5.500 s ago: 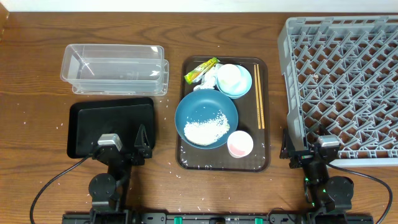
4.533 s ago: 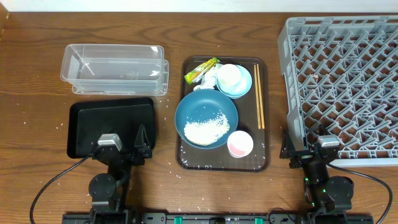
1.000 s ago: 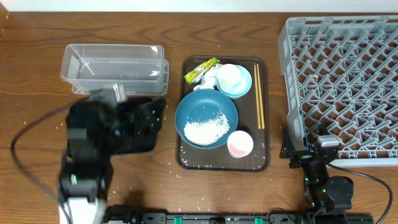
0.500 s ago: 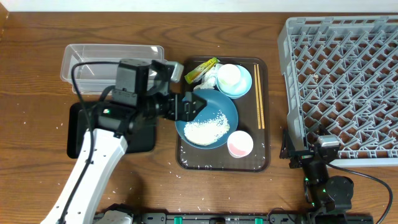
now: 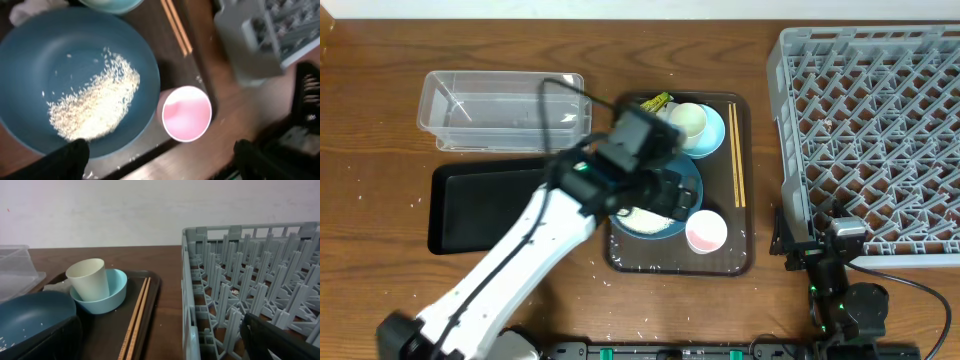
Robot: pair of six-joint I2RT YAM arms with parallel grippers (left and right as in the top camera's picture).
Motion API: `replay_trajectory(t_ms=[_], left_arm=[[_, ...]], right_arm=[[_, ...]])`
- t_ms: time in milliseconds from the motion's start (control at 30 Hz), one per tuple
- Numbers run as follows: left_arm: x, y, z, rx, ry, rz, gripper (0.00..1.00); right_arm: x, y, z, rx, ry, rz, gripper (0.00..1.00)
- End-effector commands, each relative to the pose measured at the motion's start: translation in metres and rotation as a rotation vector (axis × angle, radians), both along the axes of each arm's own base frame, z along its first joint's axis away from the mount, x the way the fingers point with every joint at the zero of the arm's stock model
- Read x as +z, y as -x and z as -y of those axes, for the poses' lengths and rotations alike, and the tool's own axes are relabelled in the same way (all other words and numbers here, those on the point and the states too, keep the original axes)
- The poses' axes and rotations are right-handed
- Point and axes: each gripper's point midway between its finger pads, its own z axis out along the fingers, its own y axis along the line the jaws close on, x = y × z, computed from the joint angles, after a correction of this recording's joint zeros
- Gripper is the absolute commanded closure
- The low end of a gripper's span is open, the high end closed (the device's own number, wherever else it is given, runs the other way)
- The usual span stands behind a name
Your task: Sort waste into correct bins and load items into the dishwasher rack
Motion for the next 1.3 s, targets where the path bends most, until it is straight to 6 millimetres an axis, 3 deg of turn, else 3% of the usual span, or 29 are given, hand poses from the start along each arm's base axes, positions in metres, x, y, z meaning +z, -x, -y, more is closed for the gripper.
replay_trajectory(t_ms=[0, 167, 367, 800, 900, 1100, 1267], left_arm=[[-0.018, -0.003, 0.008, -0.05, -0.11, 0.028, 0.05], [-0.04, 0.01, 0.026, -0.112, -0.152, -0.015, 0.05], [-0.053, 0.012, 0.029, -0.123, -0.173, -0.038, 0.02], [-0.051, 0.0, 0.032, -0.106, -0.169, 0.014, 0.02], [-0.05, -0.019, 0.019, -0.047, -0.251, 0.106, 0.02], [-0.034, -0.068, -0.033, 0.215, -0.475, 0.329, 0.02], [-0.036, -0.078, -0.058, 0.379, -0.471, 0.292, 0.02]], right_arm=[[-0.001, 0.0, 0.002, -0.007, 0.009, -0.001, 0.01], [-0.001, 0.0, 0.002, -0.007, 0.009, -0.001, 0.01], [-0.001, 0.0, 0.002, -0.007, 0.009, -0.001, 0.01], [-0.001, 0.0, 0.002, -0.007, 0.009, -0.001, 0.01], [-0.001, 0.0, 0.002, -0.007, 0.009, -0.001, 0.01], [-0.001, 0.0, 0.002, -0.007, 0.009, -0.001, 0.01], [-0.001, 0.0, 0.002, -0.007, 0.009, -0.001, 0.01]])
